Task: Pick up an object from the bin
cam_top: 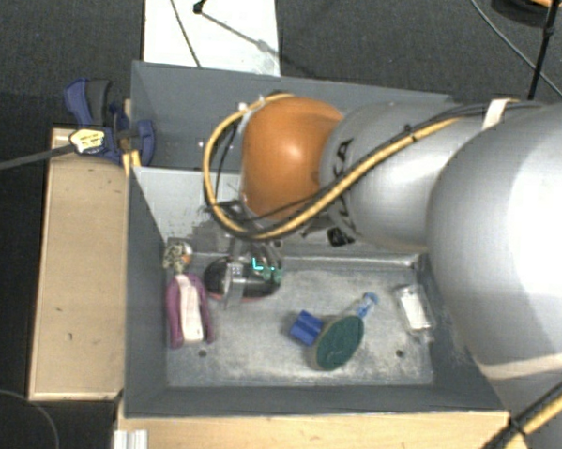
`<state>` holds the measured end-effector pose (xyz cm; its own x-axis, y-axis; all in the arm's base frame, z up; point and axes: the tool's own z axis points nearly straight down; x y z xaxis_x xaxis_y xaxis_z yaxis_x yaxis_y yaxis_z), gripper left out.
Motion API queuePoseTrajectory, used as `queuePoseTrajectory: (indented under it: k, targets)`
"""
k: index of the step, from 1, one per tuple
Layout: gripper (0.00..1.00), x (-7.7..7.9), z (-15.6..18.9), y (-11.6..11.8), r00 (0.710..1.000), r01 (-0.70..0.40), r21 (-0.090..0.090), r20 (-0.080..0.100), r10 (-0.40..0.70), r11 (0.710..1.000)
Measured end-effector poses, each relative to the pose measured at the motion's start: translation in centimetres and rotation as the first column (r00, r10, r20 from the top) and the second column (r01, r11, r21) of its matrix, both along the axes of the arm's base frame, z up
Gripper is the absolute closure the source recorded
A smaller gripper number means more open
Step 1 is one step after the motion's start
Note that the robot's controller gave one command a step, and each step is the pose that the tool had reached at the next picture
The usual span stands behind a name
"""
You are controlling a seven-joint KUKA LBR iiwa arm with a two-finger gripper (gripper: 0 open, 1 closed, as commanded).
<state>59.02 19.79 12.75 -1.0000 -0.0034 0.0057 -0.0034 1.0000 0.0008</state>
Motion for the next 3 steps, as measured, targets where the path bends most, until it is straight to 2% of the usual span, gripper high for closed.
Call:
queuePoseTrajectory:
  k: [1,2,3]
  targets:
    - [0.00,-1.1,-5.6,-4.5,1.000,-0.023,-0.002,0.005,0.023,1.000]
    - [1.00,-1.0,-5.3,-4.2,1.000,-0.020,0.002,0.010,0.020,1.000]
    - [1.00,-4.4,9.6,-2.5,0.988,-0.152,0.001,0.014,0.152,0.988]
